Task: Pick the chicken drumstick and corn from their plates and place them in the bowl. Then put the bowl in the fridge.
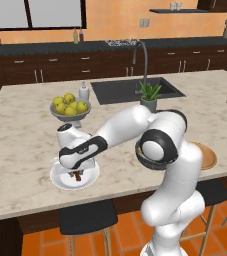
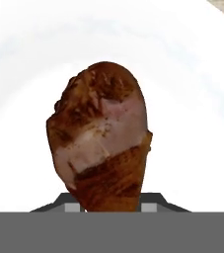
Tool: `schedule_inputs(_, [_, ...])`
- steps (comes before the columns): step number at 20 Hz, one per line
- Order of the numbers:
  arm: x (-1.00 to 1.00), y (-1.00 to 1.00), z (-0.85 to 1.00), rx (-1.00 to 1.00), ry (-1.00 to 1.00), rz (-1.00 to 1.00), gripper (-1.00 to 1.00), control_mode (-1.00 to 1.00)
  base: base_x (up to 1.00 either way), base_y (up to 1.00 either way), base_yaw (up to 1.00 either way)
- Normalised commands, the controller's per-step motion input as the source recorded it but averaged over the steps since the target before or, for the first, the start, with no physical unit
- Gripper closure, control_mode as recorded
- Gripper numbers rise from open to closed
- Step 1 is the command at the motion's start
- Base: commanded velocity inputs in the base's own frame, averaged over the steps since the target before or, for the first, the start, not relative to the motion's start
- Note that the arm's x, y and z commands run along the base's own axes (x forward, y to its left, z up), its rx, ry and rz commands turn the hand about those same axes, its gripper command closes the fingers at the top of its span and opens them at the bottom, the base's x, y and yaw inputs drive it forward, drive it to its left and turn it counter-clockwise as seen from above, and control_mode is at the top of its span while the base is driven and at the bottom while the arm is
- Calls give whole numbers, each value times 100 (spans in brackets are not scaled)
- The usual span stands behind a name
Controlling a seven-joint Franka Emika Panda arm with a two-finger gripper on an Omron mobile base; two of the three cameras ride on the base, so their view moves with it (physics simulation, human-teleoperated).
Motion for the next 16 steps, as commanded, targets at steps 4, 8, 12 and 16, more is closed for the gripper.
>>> schedule_inputs(4, [-3, -63, 32, 4, -6, 0, 100, -100, 0, 0, 0])
schedule_inputs(8, [-51, -80, 91, 15, -10, 0, 100, -100, 0, 0, 0])
schedule_inputs(12, [-58, -96, 87, 14, -6, 0, 100, -100, 0, 0, 0])
schedule_inputs(16, [-33, -100, 57, 8, -1, 0, 100, -100, 0, 0, 0])
